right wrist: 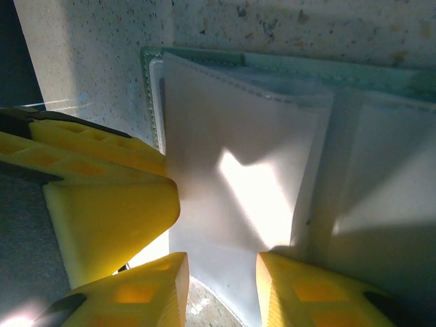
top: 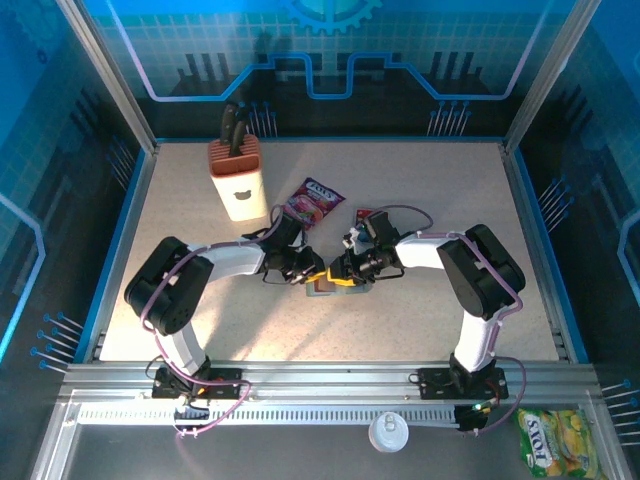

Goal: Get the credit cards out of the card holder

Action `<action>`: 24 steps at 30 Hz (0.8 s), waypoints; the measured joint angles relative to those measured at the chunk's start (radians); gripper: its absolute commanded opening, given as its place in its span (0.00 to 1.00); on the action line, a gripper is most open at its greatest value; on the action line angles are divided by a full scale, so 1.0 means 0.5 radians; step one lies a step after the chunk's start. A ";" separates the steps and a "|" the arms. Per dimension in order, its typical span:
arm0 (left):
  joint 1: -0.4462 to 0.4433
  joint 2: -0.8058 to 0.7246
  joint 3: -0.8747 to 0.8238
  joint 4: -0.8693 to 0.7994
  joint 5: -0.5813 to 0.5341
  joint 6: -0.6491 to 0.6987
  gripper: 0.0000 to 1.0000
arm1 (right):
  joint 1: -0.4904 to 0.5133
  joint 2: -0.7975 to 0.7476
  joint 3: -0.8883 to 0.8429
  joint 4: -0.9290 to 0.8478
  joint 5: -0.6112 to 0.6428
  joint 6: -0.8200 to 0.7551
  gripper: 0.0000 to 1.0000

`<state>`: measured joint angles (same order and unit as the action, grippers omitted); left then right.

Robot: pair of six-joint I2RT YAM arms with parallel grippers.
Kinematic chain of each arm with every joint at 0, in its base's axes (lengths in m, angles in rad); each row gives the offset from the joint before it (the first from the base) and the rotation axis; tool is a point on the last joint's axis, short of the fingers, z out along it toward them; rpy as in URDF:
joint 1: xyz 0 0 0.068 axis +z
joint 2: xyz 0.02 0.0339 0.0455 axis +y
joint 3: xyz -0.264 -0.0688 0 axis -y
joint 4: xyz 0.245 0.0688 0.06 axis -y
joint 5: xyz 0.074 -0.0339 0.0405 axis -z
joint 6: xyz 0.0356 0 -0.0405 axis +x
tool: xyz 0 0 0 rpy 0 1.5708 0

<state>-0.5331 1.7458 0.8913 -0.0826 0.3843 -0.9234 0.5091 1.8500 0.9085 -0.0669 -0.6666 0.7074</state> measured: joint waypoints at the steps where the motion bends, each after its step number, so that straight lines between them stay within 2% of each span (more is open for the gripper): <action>1: 0.000 0.001 0.000 0.014 0.008 -0.005 0.18 | 0.000 0.000 0.000 0.002 -0.001 0.002 0.33; 8: 0.000 0.001 0.000 0.043 0.028 -0.030 0.20 | 0.000 -0.027 -0.014 0.001 0.008 0.032 0.33; 14: 0.000 0.000 0.000 0.043 0.052 -0.036 0.21 | -0.024 -0.211 -0.026 -0.075 0.052 0.030 0.33; 24: -0.026 0.000 0.060 0.036 0.088 -0.035 0.23 | -0.162 -0.489 0.134 -0.549 0.385 -0.234 0.36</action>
<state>-0.5461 1.7458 0.9211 -0.0647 0.4282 -0.9409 0.4282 1.6054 0.9752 -0.3412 -0.4744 0.5903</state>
